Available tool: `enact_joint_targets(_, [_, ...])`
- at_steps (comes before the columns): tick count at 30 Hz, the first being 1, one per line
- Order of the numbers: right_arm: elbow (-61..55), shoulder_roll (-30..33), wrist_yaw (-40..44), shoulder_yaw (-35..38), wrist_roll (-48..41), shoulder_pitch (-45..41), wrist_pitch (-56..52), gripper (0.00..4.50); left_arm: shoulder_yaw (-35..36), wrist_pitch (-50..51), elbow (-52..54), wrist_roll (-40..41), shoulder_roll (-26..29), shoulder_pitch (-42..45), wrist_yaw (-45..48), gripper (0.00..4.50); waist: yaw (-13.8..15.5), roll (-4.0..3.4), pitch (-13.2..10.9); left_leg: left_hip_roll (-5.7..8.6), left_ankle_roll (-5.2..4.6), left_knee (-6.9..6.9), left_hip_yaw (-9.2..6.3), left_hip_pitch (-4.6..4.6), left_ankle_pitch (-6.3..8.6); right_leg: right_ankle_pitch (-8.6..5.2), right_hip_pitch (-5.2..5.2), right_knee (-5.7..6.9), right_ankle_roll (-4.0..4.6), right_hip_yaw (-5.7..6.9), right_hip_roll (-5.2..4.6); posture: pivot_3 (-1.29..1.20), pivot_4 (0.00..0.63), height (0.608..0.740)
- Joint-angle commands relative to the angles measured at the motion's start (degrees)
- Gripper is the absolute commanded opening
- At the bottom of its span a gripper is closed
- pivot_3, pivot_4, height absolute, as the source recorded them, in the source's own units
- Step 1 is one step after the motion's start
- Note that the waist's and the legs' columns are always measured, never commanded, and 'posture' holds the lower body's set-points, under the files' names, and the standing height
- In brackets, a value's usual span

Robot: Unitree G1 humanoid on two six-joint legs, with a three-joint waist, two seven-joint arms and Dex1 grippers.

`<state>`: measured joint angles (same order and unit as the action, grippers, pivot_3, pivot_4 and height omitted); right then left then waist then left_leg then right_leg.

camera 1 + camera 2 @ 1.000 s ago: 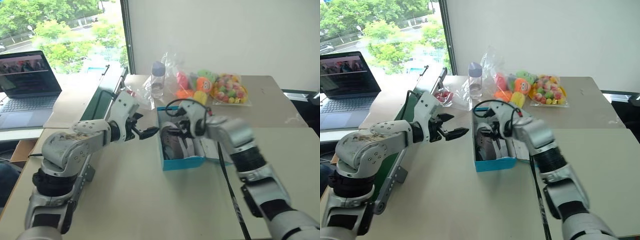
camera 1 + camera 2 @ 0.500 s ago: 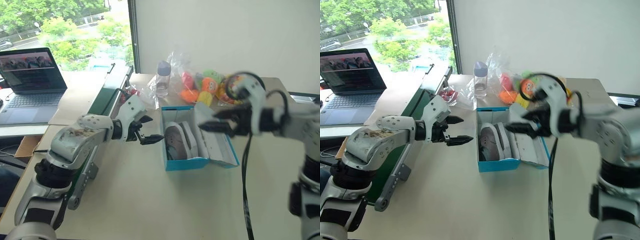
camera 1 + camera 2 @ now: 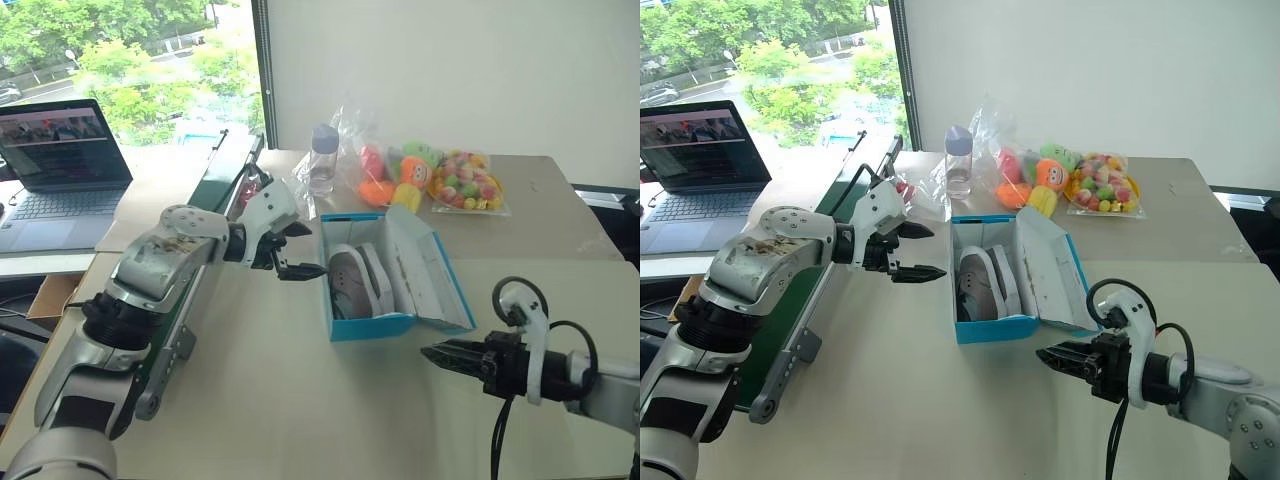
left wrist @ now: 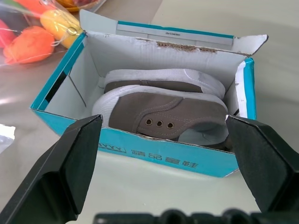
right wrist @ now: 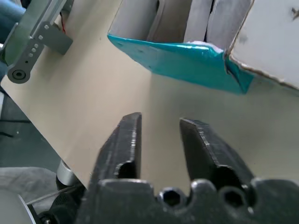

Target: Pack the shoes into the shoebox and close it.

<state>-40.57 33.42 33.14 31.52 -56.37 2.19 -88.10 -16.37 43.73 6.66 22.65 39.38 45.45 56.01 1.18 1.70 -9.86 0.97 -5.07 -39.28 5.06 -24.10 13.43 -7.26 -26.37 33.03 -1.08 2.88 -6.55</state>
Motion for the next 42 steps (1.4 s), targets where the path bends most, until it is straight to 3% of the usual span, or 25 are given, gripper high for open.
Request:
enact_joint_targets(1, [1.65,-1.38,-1.11,-2.09,1.96,3.45,5.34,0.23,1.53,-0.67,1.59,-0.9,0.77,1.91,0.83,4.5,-0.03,0.0,0.0,-0.01,0.0,0.0,-0.01,0.0,0.0,-0.01,0.0,0.0,-0.01,0.02,0.01,0.0,0.15,0.74])
enact_joint_targets(2, [3.21,-2.71,-1.65,-2.32,2.52,3.97,6.97,0.03,1.67,-0.47,1.93,-1.04,1.09,1.95,1.03,4.5,-0.07,0.0,0.0,0.0,0.0,0.0,0.0,0.0,0.0,-0.01,-0.01,0.0,0.0,0.01,0.01,0.0,0.15,0.74])
enact_joint_targets(10, [23.09,-14.28,-5.29,-5.36,12.68,2.31,28.36,0.03,3.73,3.39,7.29,0.99,4.52,2.92,3.48,4.5,-0.52,-0.02,0.01,0.0,0.06,-0.02,0.02,0.02,0.03,-0.04,-0.03,0.04,0.04,-0.07,0.05,0.0,0.15,0.74])
enact_joint_targets(17, [44.42,-20.26,-4.55,-9.49,18.76,-5.99,41.98,0.03,4.96,5.43,7.92,1.34,4.45,3.26,2.89,4.5,-1.37,0.24,0.12,-0.05,0.07,-0.03,0.02,0.2,0.0,-0.04,0.1,0.07,0.04,-0.12,0.16,0.0,0.15,0.74])
enact_joint_targets(22, [49.7,-22.32,-3.77,-7.52,17.94,-9.25,48.12,0.03,5.2,6.16,8.27,1.41,4.41,3.48,2.2,4.5,-2.22,0.48,0.26,-0.03,0.17,-0.03,0.07,0.4,0.02,-0.04,0.31,0.04,0.04,-0.29,0.15,0.0,0.15,0.74])
enact_joint_targets(24, [49.87,-23.24,-3.96,-4.13,14.75,-10.25,49.67,0.03,5.35,6.62,8.75,1.68,4.47,3.4,2.05,4.5,-2.2,0.49,0.26,-0.04,0.21,-0.03,0.07,0.48,0.0,-0.04,0.34,0.04,0.04,-0.36,0.17,0.0,0.15,0.74])
enact_joint_targets(27, [47.93,-21.83,-1.04,5.17,0.59,-12.06,45.94,0.03,5.39,6.91,9.25,1.73,4.59,2.98,1.86,4.5,-1.99,0.29,0.15,-0.05,0.25,-0.02,0.07,0.48,0.0,-0.03,0.3,0.08,0.03,-0.48,0.16,0.0,0.15,0.74])
enact_joint_targets(30, [44.0,-18.85,0.04,8.23,-10.59,-13.16,39.81,0.03,5.34,6.89,9.24,1.66,4.52,2.91,1.78,4.5,-1.74,-0.07,-0.03,0.05,0.24,0.07,0.07,0.35,0.0,0.05,0.13,0.14,-0.03,-0.57,0.09,0.0,0.15,0.74])
enact_joint_targets(36, [32.76,-12.25,-2.37,2.73,-22.56,-14.75,29.83,0.03,5.66,7.29,9.6,1.85,4.39,2.12,1.25,4.5,-1.91,-0.09,-0.03,-0.13,-0.17,0.34,0.04,0.36,-0.25,0.15,0.04,0.11,-0.2,-0.55,0.38,0.0,0.15,0.74])
enact_joint_targets(42, [25.36,-9.87,-3.06,-7.37,-22.38,-17.29,27.89,0.03,6.23,7.83,10.23,2.04,4.57,2.0,0.46,4.5,-1.79,-0.12,-0.04,-0.27,-0.13,0.31,0.06,0.37,-0.25,0.08,0.05,0.1,-0.11,-0.54,0.49,0.0,0.15,0.74])
